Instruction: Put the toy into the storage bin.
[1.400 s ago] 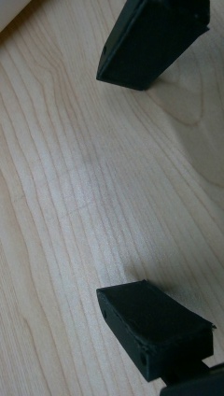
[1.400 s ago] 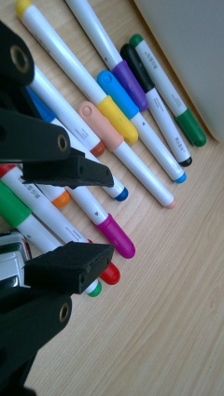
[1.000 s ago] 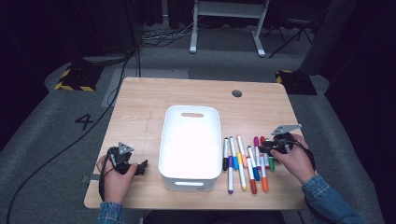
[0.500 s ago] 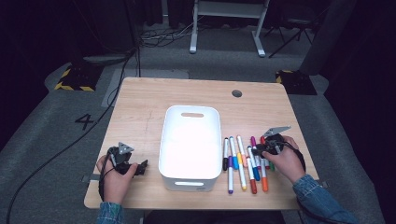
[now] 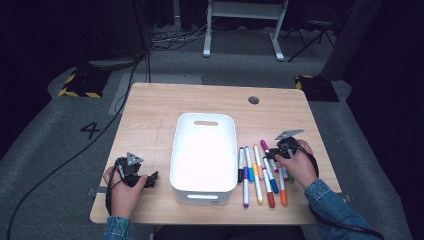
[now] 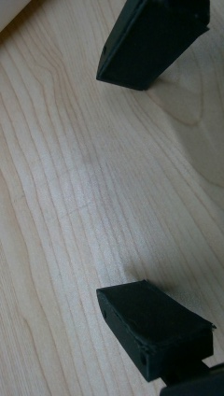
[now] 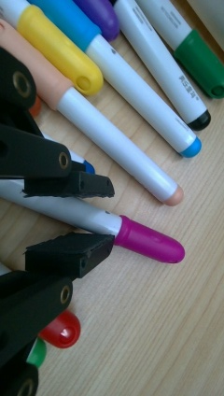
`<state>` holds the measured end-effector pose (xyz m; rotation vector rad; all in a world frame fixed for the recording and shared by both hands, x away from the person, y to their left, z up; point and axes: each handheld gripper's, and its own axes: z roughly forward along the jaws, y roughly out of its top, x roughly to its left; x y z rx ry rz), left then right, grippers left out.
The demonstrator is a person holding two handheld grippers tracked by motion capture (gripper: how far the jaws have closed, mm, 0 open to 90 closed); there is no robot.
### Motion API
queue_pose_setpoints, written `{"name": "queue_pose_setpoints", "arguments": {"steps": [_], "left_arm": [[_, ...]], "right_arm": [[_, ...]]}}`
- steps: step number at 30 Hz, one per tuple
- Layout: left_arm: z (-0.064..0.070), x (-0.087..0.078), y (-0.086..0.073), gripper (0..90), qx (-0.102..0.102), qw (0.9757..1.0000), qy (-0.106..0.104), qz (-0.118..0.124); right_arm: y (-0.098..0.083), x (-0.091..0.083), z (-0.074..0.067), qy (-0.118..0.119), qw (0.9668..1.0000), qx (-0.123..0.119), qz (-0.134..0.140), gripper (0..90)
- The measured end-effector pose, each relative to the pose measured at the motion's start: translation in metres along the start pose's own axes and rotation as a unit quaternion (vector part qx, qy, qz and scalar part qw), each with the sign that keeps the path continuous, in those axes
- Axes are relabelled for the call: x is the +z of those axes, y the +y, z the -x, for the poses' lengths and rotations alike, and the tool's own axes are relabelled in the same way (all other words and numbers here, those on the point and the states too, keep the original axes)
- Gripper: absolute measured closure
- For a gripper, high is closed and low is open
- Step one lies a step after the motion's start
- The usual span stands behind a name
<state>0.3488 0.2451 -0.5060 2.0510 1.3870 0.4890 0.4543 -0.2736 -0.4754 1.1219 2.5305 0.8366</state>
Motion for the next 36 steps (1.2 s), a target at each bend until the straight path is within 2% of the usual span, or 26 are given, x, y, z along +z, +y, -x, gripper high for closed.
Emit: {"name": "queue_pose_setpoints", "arguments": {"steps": [7, 13, 23, 27, 36], "left_arm": [[0.000, 0.000, 0.000, 1.5, 0.000, 1.0000, 0.000, 0.000], [0.000, 0.000, 0.000, 1.5, 0.000, 1.0000, 0.000, 0.000], [0.000, 0.000, 0.000, 1.5, 0.000, 1.0000, 0.000, 0.000], [0.000, 0.000, 0.000, 1.5, 0.000, 1.0000, 0.000, 0.000], [0.000, 0.002, 0.002, 0.3, 0.002, 1.0000, 0.000, -0.002]], "right_arm": [[0.007, 0.008, 0.002, -0.004, 1.0000, 0.005, -0.003, 70.9], [0.012, 0.014, 0.002, -0.008, 0.9999, 0.004, -0.005, 74.7], [0.018, 0.019, 0.005, -0.015, 0.9996, 0.024, -0.002, 76.8], [0.019, 0.016, 0.007, -0.011, 0.9995, 0.030, 0.001, 76.9], [0.023, -0.006, 0.009, 0.008, 0.9984, 0.044, 0.033, 76.9]]}}
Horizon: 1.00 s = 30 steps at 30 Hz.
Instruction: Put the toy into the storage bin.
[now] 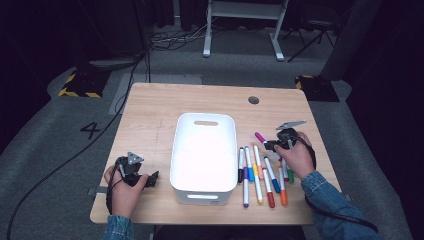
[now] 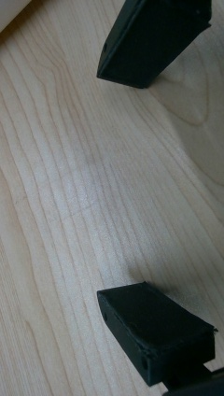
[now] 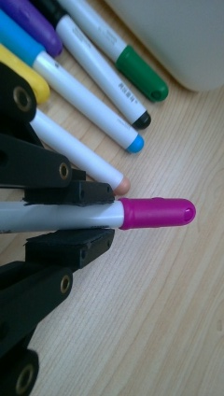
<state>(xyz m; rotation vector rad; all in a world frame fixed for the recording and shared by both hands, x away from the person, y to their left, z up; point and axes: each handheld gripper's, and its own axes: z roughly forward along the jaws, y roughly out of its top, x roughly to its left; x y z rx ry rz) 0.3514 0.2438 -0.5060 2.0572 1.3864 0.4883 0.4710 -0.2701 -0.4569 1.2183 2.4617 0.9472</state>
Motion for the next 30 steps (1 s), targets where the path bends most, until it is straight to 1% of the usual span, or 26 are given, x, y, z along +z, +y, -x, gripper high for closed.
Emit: {"name": "queue_pose_setpoints", "arguments": {"steps": [2, 3, 4, 5, 7, 8, 10, 12, 14, 15, 18, 21, 22, 27, 28, 29, 30], "left_arm": [[0.000, 0.000, 0.000, 0.3, -0.001, 1.0000, 0.000, 0.001], [0.000, 0.000, 0.000, 0.3, -0.001, 1.0000, 0.000, 0.001], [0.000, 0.000, 0.000, 0.3, 0.001, 1.0000, 0.002, 0.000], [0.000, 0.000, 0.000, 0.3, 0.001, 1.0000, 0.002, 0.000], [0.000, 0.000, 0.001, 0.3, 0.000, 1.0000, 0.000, -0.001], [0.000, 0.001, 0.001, 0.2, 0.001, 1.0000, -0.002, 0.000], [0.000, 0.001, 0.002, 0.2, 0.003, 1.0000, 0.000, -0.003], [0.000, 0.002, 0.002, 0.1, 0.000, 1.0000, 0.002, -0.002], [0.000, 0.002, 0.002, 0.1, 0.002, 1.0000, 0.002, -0.002], [0.001, 0.002, 0.002, 0.1, 0.000, 1.0000, 0.002, -0.002], [0.001, 0.002, 0.002, 0.1, 0.000, 1.0000, 0.002, -0.001], [0.001, 0.002, 0.002, 0.1, 0.000, 1.0000, 0.002, -0.001], [0.001, 0.002, 0.002, 0.1, -0.001, 1.0000, 0.001, -0.001], [0.001, 0.002, 0.002, 0.1, -0.001, 1.0000, 0.001, -0.001], [0.001, 0.002, 0.002, 0.1, -0.001, 1.0000, 0.001, -0.001], [0.001, 0.002, 0.002, 0.1, 0.000, 1.0000, 0.001, -0.001], [0.001, 0.002, 0.002, 0.1, -0.001, 1.0000, 0.001, -0.001]], "right_arm": [[0.001, -0.002, 0.000, 0.005, 1.0000, 0.000, 0.002, 77.0], [0.002, -0.007, -0.002, 0.012, 0.9999, 0.008, 0.008, 76.9], [0.003, -0.012, -0.003, 0.020, 0.9997, 0.009, 0.015, 77.0], [0.004, -0.014, -0.004, 0.023, 0.9995, 0.012, 0.016, 77.0], [0.005, -0.017, -0.004, 0.027, 0.9994, 0.010, 0.019, 76.9], [0.008, -0.025, -0.008, 0.037, 0.9989, 0.016, 0.025, 77.0], [0.009, -0.028, -0.009, 0.041, 0.9987, 0.015, 0.028, 77.0], [0.014, -0.038, -0.016, 0.048, 0.9981, 0.010, 0.036, 76.9], [0.015, -0.040, -0.017, 0.050, 0.9980, 0.007, 0.037, 76.9], [0.018, -0.047, -0.021, 0.053, 0.9977, 0.003, 0.042, 76.9], [0.022, -0.055, -0.026, 0.059, 0.9971, -0.002, 0.049, 76.9], [0.025, -0.060, -0.030, 0.063, 0.9965, -0.006, 0.054, 76.9], [0.029, -0.065, -0.035, 0.071, 0.9959, -0.010, 0.055, 76.9], [0.035, -0.073, -0.047, 0.086, 0.9943, -0.017, 0.060, 76.9], [0.035, -0.073, -0.047, 0.086, 0.9943, -0.017, 0.060, 76.9], [0.038, -0.076, -0.054, 0.096, 0.9932, -0.023, 0.063, 77.0], [0.039, -0.077, -0.055, 0.098, 0.9928, -0.027, 0.063, 76.9]]}}
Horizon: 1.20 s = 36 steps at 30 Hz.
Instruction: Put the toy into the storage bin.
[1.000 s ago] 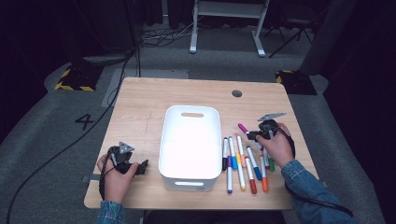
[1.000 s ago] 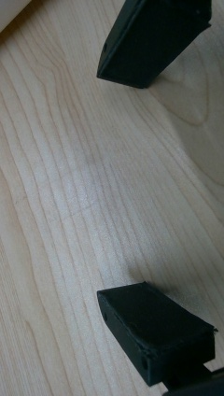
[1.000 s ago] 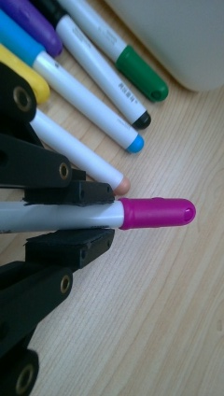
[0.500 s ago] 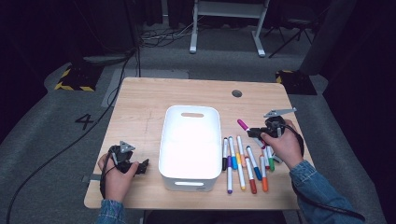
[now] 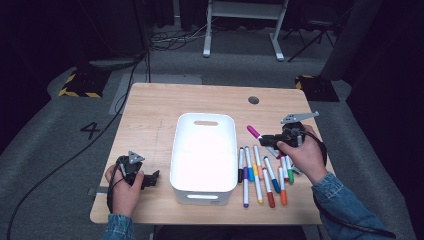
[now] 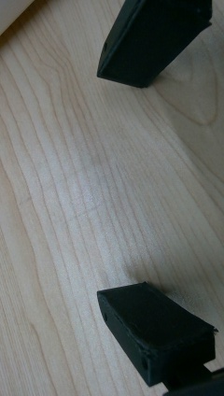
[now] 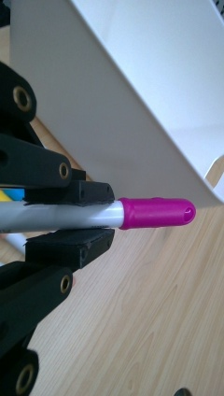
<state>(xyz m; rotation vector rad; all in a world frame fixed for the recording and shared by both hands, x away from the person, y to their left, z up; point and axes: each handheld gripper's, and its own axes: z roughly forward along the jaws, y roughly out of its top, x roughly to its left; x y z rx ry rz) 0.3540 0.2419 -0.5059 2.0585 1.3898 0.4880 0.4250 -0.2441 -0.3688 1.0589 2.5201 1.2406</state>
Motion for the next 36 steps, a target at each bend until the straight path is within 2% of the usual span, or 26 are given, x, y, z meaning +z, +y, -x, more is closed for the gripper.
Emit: {"name": "queue_pose_setpoints", "arguments": {"steps": [17, 18, 21, 24, 36], "left_arm": [[0.000, 0.001, 0.001, 0.0, 0.002, 1.0000, 0.001, -0.001], [0.000, 0.001, 0.001, 0.0, 0.002, 1.0000, 0.001, -0.001], [0.000, 0.001, 0.001, 0.0, 0.002, 1.0000, 0.001, -0.001], [0.000, 0.001, 0.001, 0.0, 0.003, 1.0000, 0.001, -0.001], [0.000, 0.001, 0.001, 0.0, 0.002, 1.0000, 0.001, -0.001]], "right_arm": [[0.028, 0.000, -0.045, 0.050, 0.9981, -0.035, 0.007, 76.9], [0.032, 0.001, -0.051, 0.059, 0.9974, -0.040, 0.007, 76.9], [0.034, 0.002, -0.056, 0.064, 0.9970, -0.044, 0.008, 76.9], [0.039, 0.005, -0.068, 0.077, 0.9956, -0.052, 0.008, 76.9], [0.048, 0.021, -0.096, 0.109, 0.9916, -0.070, 0.005, 76.9]]}}
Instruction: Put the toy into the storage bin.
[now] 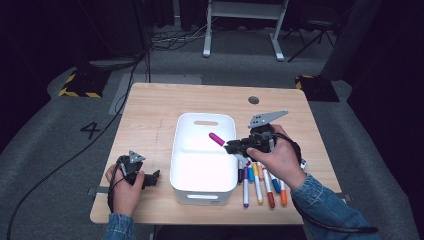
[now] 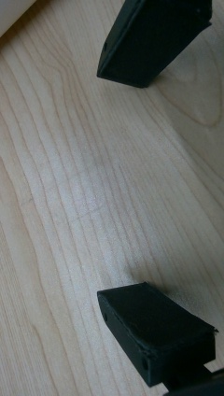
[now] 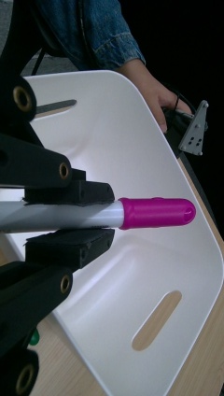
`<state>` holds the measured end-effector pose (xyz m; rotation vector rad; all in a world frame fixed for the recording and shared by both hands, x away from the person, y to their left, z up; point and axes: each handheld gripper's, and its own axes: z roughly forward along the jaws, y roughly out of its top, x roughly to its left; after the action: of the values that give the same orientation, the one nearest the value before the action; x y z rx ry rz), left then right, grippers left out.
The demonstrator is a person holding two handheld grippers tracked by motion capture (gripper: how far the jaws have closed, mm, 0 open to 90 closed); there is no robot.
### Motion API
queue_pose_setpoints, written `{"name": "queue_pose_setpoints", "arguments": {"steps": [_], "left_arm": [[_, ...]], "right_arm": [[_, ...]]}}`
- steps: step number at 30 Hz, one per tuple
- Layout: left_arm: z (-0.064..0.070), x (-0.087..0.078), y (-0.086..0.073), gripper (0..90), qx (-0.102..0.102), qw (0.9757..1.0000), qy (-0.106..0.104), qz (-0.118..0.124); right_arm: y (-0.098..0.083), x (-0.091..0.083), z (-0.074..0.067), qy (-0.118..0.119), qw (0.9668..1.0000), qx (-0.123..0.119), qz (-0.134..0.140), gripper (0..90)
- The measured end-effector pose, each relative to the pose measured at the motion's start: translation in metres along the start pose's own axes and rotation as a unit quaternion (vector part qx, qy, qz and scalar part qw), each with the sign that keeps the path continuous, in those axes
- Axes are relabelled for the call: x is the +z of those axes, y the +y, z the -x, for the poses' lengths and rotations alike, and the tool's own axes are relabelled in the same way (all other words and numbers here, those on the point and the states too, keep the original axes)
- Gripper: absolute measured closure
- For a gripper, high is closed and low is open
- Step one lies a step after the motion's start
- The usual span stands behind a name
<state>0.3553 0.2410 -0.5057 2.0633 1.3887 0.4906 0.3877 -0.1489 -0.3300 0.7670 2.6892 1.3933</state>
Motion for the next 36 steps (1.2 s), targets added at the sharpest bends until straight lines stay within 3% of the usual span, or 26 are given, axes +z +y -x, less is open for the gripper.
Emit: {"name": "queue_pose_setpoints", "arguments": {"steps": [9, 17, 36], "left_arm": [[0.000, 0.000, 0.000, 0.0, 0.000, 1.0000, 0.000, 0.000], [0.000, 0.000, 0.000, 0.0, 0.000, 1.0000, 0.000, 0.000], [0.000, 0.000, 0.000, 0.0, 0.000, 1.0000, 0.000, 0.000]], "right_arm": [[0.004, 0.015, -0.017, 0.028, 0.9996, -0.007, 0.006, 76.9], [0.000, 0.023, -0.023, 0.044, 0.9990, -0.005, 0.002, 76.9], [-0.016, 0.039, -0.035, 0.072, 0.9969, -0.007, -0.030, 76.9]]}}
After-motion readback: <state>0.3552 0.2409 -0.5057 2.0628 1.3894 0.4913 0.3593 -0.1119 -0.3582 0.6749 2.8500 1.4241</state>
